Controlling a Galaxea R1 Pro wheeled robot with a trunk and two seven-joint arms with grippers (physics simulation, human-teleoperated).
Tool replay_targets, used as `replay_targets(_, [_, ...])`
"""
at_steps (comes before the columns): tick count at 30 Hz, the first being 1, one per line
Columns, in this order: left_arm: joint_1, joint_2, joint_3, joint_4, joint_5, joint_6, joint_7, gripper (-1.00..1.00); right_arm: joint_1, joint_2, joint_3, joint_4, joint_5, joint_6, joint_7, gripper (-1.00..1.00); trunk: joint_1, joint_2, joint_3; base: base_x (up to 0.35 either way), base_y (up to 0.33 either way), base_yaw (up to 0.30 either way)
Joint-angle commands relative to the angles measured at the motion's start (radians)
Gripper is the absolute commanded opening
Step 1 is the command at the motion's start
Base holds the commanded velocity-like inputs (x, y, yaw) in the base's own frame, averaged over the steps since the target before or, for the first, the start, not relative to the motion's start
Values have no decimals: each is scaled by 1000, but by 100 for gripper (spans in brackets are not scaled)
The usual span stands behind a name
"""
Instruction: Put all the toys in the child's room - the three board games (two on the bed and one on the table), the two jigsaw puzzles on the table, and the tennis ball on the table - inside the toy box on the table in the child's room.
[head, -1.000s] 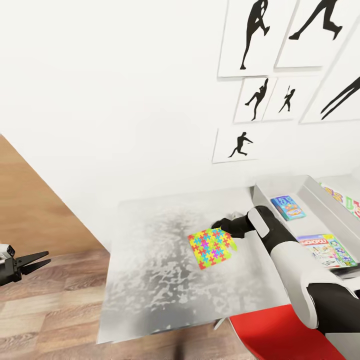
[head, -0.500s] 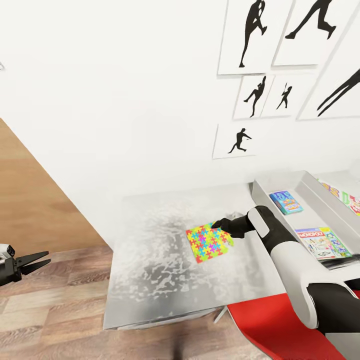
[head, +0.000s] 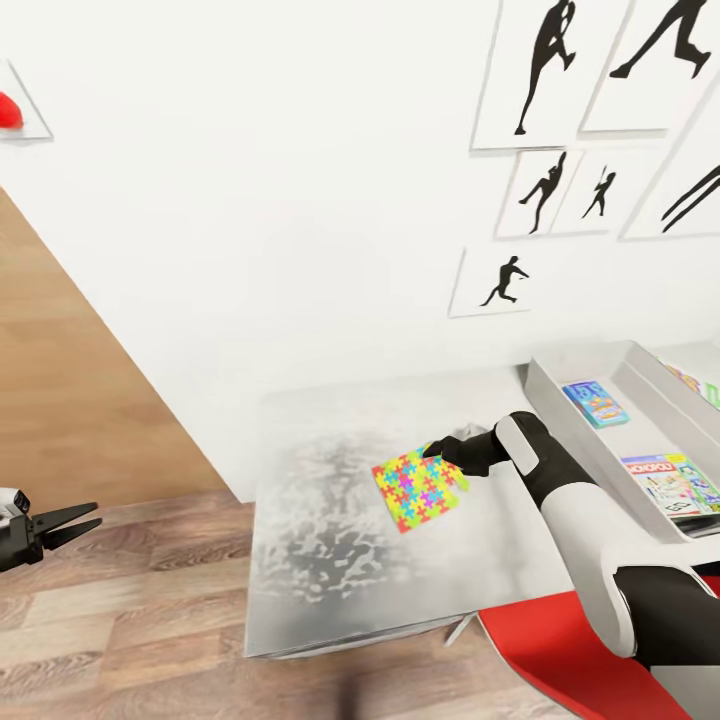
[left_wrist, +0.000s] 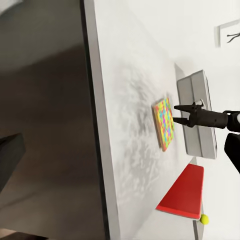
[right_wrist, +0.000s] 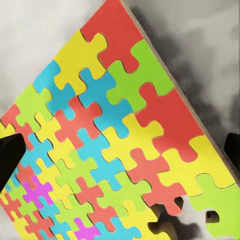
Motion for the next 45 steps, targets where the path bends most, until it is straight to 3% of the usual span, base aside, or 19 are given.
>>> replay_targets(1, [-1,0,0,0,-1,11,-4,100,-1,-1,4,-1,0,3,1,100,1,-2,-2,0,59,0])
replay_targets(20, [-1,0,-1,0,-1,12,-4,100,-1,-2,9,-1,0,4,1,100,1,-2,-2,-82,82,0])
replay_targets(45, [-1,0,-1,0,-1,14,-4,100,-1,-1,9,-1,0,4,1,100,1,-2,-2,2,226,0])
